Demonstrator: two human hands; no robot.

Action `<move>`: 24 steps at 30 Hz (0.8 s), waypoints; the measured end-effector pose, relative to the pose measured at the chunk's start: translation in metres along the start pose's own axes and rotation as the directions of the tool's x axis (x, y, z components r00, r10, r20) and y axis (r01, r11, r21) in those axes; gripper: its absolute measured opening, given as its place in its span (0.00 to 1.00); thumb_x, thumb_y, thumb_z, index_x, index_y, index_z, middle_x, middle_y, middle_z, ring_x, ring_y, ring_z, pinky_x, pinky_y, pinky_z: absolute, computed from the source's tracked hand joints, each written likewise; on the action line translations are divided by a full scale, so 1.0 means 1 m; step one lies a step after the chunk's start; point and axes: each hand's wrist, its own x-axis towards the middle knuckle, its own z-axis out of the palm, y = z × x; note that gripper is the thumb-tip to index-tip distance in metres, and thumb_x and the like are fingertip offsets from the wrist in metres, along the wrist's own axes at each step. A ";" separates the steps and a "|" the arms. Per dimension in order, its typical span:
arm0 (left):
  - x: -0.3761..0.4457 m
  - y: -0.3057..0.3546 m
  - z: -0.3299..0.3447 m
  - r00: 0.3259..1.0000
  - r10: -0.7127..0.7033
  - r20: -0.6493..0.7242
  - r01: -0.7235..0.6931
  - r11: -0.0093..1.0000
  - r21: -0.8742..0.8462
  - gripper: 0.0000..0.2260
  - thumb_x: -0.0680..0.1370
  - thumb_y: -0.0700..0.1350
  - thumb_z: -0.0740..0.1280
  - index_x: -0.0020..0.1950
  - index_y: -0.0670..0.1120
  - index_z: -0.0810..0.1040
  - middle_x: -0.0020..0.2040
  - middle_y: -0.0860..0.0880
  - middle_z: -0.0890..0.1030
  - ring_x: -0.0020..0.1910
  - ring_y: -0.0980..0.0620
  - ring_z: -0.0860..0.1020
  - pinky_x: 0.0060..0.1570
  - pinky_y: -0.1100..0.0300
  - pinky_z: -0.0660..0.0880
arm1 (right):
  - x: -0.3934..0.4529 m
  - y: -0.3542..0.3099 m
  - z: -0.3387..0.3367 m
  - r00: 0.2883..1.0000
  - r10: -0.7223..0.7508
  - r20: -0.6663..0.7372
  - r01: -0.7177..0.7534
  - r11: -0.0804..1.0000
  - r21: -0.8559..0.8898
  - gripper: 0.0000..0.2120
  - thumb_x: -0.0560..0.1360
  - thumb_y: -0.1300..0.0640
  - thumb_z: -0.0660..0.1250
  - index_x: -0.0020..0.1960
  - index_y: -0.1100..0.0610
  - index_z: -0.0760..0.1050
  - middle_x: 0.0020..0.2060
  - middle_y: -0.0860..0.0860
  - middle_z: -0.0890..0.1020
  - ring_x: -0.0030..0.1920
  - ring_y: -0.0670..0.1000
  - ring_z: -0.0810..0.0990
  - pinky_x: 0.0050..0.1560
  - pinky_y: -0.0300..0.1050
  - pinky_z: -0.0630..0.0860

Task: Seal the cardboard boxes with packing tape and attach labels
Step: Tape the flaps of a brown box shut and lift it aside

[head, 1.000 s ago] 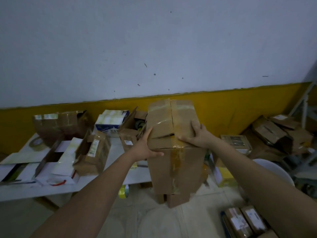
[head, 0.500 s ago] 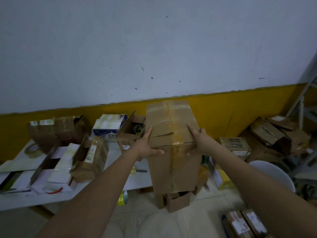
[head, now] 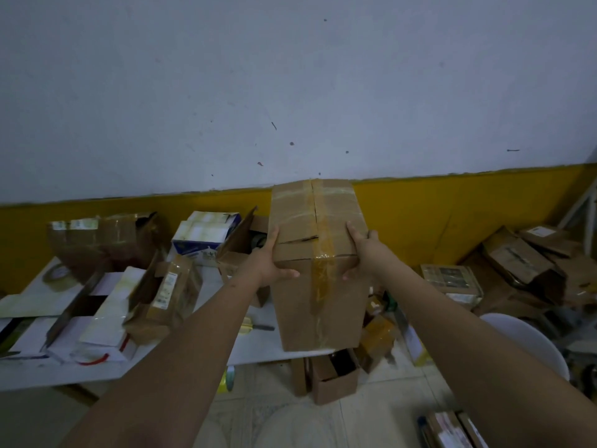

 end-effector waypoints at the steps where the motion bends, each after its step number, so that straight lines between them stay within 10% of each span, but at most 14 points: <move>1: 0.005 -0.003 -0.002 1.000 -0.009 -0.005 0.009 1.000 -0.010 0.63 0.58 0.70 0.78 0.76 0.69 0.32 0.72 0.41 0.70 0.60 0.43 0.78 0.59 0.44 0.78 | 0.005 -0.002 -0.001 1.000 -0.002 -0.002 0.002 1.000 -0.005 0.65 0.64 0.47 0.81 0.79 0.42 0.33 0.76 0.61 0.48 0.70 0.65 0.68 0.63 0.59 0.75; 11: 0.033 -0.003 -0.007 0.997 -0.035 -0.067 0.041 0.996 0.080 0.58 0.66 0.65 0.76 0.77 0.66 0.32 0.73 0.40 0.64 0.62 0.41 0.76 0.60 0.45 0.77 | 0.041 -0.006 -0.003 0.998 -0.021 -0.053 0.019 0.999 -0.036 0.63 0.65 0.47 0.81 0.79 0.41 0.33 0.76 0.60 0.51 0.68 0.63 0.70 0.61 0.59 0.77; 17: 0.008 -0.016 -0.020 0.987 -0.156 0.029 0.145 0.962 0.231 0.57 0.75 0.53 0.75 0.76 0.56 0.24 0.81 0.37 0.43 0.73 0.39 0.68 0.63 0.48 0.73 | 0.031 -0.002 -0.004 0.995 0.030 -0.091 -0.042 0.990 -0.132 0.61 0.67 0.43 0.78 0.80 0.43 0.34 0.77 0.62 0.51 0.73 0.65 0.62 0.68 0.62 0.70; 24: -0.082 -0.118 -0.067 0.973 -0.206 0.105 0.162 0.931 0.326 0.48 0.76 0.50 0.74 0.82 0.48 0.42 0.78 0.41 0.63 0.71 0.42 0.70 0.64 0.53 0.71 | -0.010 -0.038 0.015 0.979 0.089 -0.183 -0.137 0.953 -0.270 0.57 0.72 0.34 0.70 0.80 0.54 0.33 0.79 0.64 0.41 0.78 0.66 0.49 0.75 0.68 0.53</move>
